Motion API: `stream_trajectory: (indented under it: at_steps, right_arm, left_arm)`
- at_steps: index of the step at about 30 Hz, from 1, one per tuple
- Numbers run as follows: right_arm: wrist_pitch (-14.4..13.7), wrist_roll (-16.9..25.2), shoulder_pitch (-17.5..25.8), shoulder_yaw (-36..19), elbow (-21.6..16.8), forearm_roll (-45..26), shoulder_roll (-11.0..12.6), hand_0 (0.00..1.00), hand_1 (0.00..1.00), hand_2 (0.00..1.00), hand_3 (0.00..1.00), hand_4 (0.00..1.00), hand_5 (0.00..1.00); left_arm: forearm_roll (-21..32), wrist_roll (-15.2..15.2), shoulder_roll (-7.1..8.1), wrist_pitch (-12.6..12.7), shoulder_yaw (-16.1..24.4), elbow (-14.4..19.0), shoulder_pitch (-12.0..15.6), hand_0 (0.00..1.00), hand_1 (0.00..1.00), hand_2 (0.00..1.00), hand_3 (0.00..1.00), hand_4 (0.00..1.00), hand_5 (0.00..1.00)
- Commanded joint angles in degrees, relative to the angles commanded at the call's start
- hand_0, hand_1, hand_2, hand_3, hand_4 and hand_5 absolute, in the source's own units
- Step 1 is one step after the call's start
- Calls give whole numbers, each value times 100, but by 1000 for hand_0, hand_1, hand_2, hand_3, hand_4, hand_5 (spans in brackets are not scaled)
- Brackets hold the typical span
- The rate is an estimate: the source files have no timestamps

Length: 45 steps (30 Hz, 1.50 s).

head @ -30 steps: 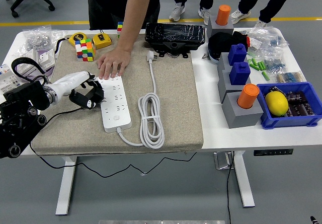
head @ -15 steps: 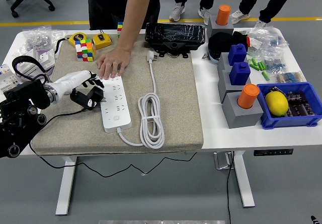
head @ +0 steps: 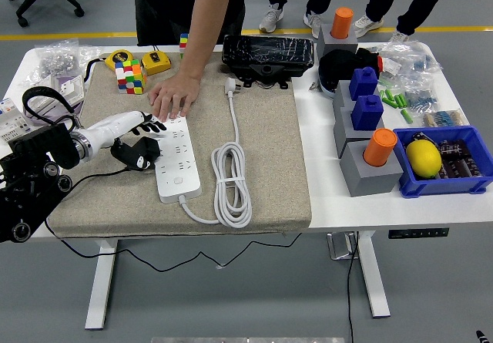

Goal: Pick up the plug,place it near the board,insert it into the board,press the button

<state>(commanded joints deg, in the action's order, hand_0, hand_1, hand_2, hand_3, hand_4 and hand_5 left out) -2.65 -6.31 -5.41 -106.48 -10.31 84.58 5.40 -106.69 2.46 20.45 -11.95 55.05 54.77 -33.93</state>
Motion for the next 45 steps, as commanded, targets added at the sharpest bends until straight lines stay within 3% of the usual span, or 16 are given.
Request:
stream_trajectory:
  at_steps: [1,2,7,8,13,14,17,21,22,27,30,32,33,37,45]
  right_arm:
    - [-1,0,-2,-3,0,1,0,824,728,717,765,998,998]
    - [-1,0,-3,-4,0,0,0,824,728,717,765,998,998]
    - [-1,0,2,3,0,-15,-5,824,728,717,765,998,998]
    - [-1,-2,3,1,0,-14,-5,824,729,717,765,998,998]
    - [-3,4,-1,3,0,-18,-5,824,729,717,765,998,998]
    - [-4,5,-2,-1,0,-14,-6,824,728,717,764,998,998]
    - [-4,9,-3,-2,0,-16,-8,824,728,717,764,998,998]
    - [-2,11,13,-10,0,-8,-27,824,728,717,764,998,998]
    - [2,15,17,-6,0,-12,-34,824,728,717,764,998,998]
    - [10,21,32,-23,0,12,-66,824,728,717,764,998,998]
    - [9,34,38,-46,0,24,-73,824,728,717,764,998,998]
    - [11,35,43,-53,0,35,-77,824,728,717,764,998,998]
    - [10,37,48,-61,0,42,-77,823,727,717,764,998,998]
    - [8,43,60,-64,0,56,-62,823,727,717,764,998,998]
    - [9,37,56,-48,0,63,-40,823,727,717,764,998,998]
  left_arm:
    - [16,7,-1,-12,1,0,-2,742,841,824,819,998,107]
    - [28,11,-1,-18,2,3,-3,774,879,874,858,998,203]
    - [141,41,-3,-59,82,120,11,774,879,874,858,998,203]
    - [160,45,-1,-61,86,132,7,842,927,905,896,998,405]
    - [399,24,-38,-6,354,274,52,842,927,905,896,998,405]
    - [494,22,-54,51,418,319,74,934,982,946,914,998,992]
    - [1025,124,-185,633,762,608,281,934,982,946,914,998,992]
    - [1189,62,-587,1602,1547,1378,808,895,946,931,885,998,998]
    - [1178,-84,-746,1900,1797,1671,1022,895,946,931,885,998,998]
    - [550,-888,-1175,3054,2376,2753,1834,900,937,918,870,998,998]
    - [-74,-1485,-1255,3753,2484,3364,2365,900,937,918,870,998,998]
    - [-481,-1852,-1209,4090,2429,3724,2710,900,937,918,870,998,998]
    - [-643,-2006,-1167,4084,2379,3865,2854,898,913,876,841,998,998]
    - [-1207,-2498,-991,3797,2215,4345,3419,898,913,876,841,998,998]
    - [-1018,-2698,-622,2903,1615,4339,3631,893,899,857,822,998,998]
